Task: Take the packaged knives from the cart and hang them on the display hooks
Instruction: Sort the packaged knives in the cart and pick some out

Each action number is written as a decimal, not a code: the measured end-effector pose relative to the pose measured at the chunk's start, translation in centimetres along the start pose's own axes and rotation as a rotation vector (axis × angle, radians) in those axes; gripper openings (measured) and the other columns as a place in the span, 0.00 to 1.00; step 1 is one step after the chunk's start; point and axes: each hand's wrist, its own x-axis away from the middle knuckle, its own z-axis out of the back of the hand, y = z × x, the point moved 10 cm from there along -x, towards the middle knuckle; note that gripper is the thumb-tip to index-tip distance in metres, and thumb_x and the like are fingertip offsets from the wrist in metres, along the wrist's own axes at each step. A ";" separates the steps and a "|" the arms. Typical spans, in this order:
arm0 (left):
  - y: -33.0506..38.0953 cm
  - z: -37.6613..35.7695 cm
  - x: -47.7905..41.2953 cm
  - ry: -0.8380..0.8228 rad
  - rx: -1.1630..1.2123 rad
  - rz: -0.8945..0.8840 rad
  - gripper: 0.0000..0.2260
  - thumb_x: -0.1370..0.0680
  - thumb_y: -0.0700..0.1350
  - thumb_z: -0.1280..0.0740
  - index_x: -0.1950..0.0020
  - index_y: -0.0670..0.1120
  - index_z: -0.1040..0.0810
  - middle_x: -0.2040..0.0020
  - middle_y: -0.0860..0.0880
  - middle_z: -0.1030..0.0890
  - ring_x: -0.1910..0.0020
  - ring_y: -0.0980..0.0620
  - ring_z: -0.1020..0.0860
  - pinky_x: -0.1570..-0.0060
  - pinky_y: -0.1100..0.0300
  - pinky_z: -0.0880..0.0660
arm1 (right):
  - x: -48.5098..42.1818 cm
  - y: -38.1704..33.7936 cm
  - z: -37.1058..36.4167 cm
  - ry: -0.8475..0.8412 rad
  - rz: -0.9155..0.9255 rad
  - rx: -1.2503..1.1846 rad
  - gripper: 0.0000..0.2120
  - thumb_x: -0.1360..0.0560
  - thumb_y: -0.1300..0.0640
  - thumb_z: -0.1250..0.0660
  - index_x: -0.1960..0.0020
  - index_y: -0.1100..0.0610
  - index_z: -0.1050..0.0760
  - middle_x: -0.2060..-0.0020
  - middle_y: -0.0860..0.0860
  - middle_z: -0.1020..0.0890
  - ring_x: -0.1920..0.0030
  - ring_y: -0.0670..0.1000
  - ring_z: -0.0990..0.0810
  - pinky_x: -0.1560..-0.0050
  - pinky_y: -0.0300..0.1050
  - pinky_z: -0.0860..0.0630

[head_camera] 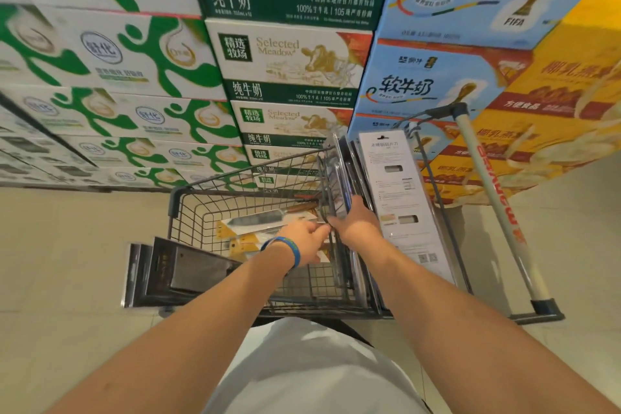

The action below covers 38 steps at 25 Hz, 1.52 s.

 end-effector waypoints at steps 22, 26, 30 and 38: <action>1.0 18.8 2.8 0.429 1.017 -0.078 0.37 0.29 0.60 0.25 0.28 0.41 0.33 0.38 0.44 0.20 0.43 0.44 0.19 0.43 0.45 0.21 | 0.8 -4.2 8.2 0.268 0.172 -0.042 0.27 0.18 0.39 0.40 0.30 0.58 0.27 0.34 0.58 0.22 0.34 0.60 0.24 0.38 0.51 0.28; -4.5 18.6 3.7 0.484 1.108 0.024 0.40 0.31 0.63 0.26 0.28 0.41 0.34 0.38 0.46 0.24 0.41 0.43 0.23 0.40 0.47 0.25 | -0.8 0.3 4.6 0.285 0.044 0.396 0.26 0.19 0.42 0.37 0.27 0.56 0.31 0.30 0.56 0.29 0.32 0.59 0.30 0.34 0.52 0.30; -4.8 18.1 5.1 0.612 0.740 -0.015 0.15 0.24 0.60 0.30 0.61 0.51 0.27 0.63 0.51 0.24 0.63 0.52 0.25 0.66 0.60 0.31 | -1.6 -1.4 5.6 0.306 0.076 0.262 0.24 0.22 0.43 0.31 0.33 0.58 0.26 0.35 0.56 0.27 0.35 0.58 0.29 0.35 0.53 0.26; -3.1 17.0 6.8 0.666 0.704 -0.088 0.19 0.22 0.62 0.35 0.65 0.50 0.26 0.73 0.56 0.25 0.73 0.64 0.26 0.74 0.70 0.31 | -3.2 -4.7 5.8 0.272 0.226 0.160 0.25 0.22 0.53 0.30 0.27 0.51 0.32 0.31 0.55 0.26 0.30 0.60 0.32 0.36 0.57 0.29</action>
